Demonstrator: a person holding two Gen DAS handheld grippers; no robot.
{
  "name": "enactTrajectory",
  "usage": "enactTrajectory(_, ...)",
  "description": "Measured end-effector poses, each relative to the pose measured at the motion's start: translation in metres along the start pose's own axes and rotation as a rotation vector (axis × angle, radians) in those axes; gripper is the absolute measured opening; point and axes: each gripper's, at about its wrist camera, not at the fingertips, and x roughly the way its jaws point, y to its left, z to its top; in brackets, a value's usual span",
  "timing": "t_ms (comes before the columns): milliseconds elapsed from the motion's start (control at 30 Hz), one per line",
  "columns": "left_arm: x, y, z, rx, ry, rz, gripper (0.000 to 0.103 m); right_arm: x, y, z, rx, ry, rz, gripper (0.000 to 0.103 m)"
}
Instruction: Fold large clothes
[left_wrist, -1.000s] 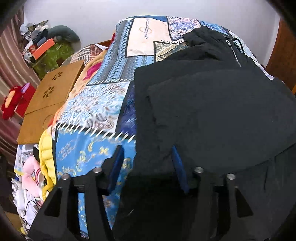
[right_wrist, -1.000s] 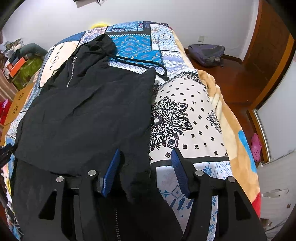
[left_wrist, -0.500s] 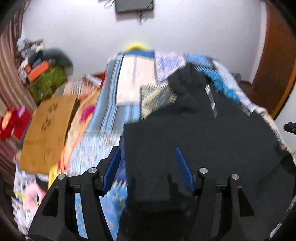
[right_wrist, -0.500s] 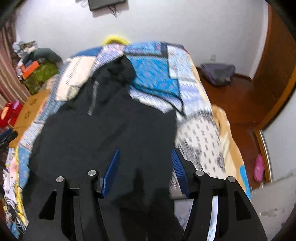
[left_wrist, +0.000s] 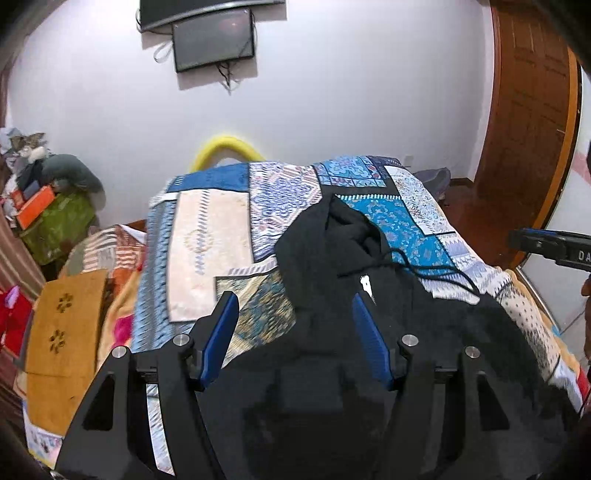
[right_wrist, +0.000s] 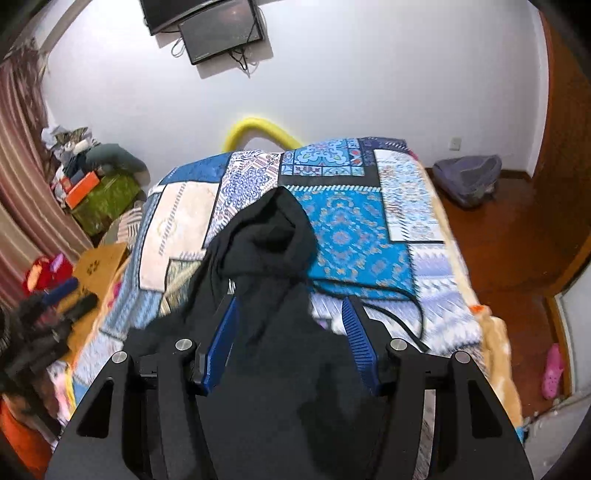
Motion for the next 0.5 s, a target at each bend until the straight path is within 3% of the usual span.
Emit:
enactTrajectory(200,0.08,0.003,0.015,-0.097,0.083,0.006,0.063,0.069,-0.017,0.029,0.125,0.069,0.033,0.054)
enactTrajectory(500,0.17,0.002,0.021,-0.216,0.177,-0.138,0.059,0.174,-0.025,0.043,0.175,0.208,0.002,0.054)
